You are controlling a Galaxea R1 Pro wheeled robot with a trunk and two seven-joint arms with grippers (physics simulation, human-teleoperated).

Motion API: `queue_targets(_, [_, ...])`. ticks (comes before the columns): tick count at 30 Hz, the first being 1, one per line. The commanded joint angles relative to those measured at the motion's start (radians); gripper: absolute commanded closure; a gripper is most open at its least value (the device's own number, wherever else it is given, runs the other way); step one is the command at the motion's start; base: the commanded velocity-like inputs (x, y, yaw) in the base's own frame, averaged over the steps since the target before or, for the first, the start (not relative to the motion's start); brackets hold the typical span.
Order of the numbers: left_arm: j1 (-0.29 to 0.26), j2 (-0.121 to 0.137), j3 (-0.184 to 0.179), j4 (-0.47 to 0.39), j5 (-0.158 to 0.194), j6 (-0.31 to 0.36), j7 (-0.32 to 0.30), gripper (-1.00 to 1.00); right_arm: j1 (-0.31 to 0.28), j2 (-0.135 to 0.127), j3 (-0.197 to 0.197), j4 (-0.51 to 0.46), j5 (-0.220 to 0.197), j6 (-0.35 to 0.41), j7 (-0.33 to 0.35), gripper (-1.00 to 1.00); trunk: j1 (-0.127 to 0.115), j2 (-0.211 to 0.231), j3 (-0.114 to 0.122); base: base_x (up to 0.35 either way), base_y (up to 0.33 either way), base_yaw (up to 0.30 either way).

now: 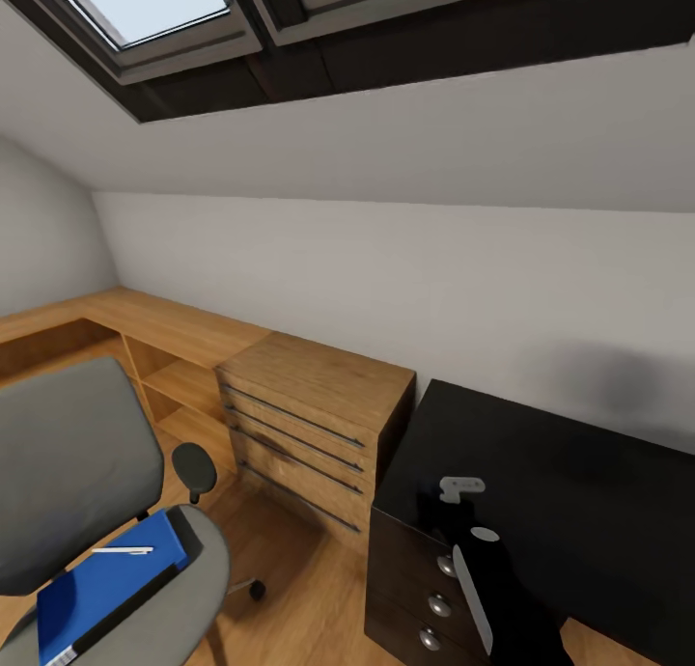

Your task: In the bedroom, organize the workspace by keeping the computer under the desk, ensuring the monitor is on the desk, placing the keyboard on the desk next to the monitor, placing the mouse on the desk next to the keyboard, moving the folder from the swivel chair onto the desk next to the mouse, stacking the notebook on top of the folder with the pen on top of the notebook, and positioning the swivel chair next to the desk.

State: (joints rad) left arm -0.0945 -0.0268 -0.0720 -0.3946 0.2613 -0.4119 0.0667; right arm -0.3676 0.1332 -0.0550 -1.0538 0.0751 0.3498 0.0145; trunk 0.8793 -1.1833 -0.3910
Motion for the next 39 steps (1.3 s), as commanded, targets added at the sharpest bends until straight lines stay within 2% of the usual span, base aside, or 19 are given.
queue_targets(1, [-0.001,0.001,-0.008,0.000,0.006,-0.004,0.007,-1.00,-0.001,0.001,-0.002,-0.002,0.008,0.005,0.001,1.00,0.000,-0.001,-0.001,0.000,0.000,0.000])
queue_targets(21, [-0.001,0.000,-0.011,0.000,0.000,-0.004,0.003,-1.00,-0.001,0.002,-0.002,0.003,0.011,-0.023,0.000,1.00,0.000,-0.001,-0.001,0.084,0.000,0.000])
queue_targets(28, [-0.001,-0.023,-0.012,-0.001,0.000,-0.004,0.005,-1.00,0.000,0.002,-0.002,0.003,0.010,-0.019,-0.001,1.00,0.000,-0.001,-0.001,0.004,0.000,0.000])
queue_targets(39, [-0.001,-0.028,-0.012,-0.002,-0.001,-0.004,0.005,-1.00,-0.001,0.002,-0.002,0.003,0.011,-0.019,-0.001,1.00,0.042,-0.078,-0.036,0.000,0.000,0.000])
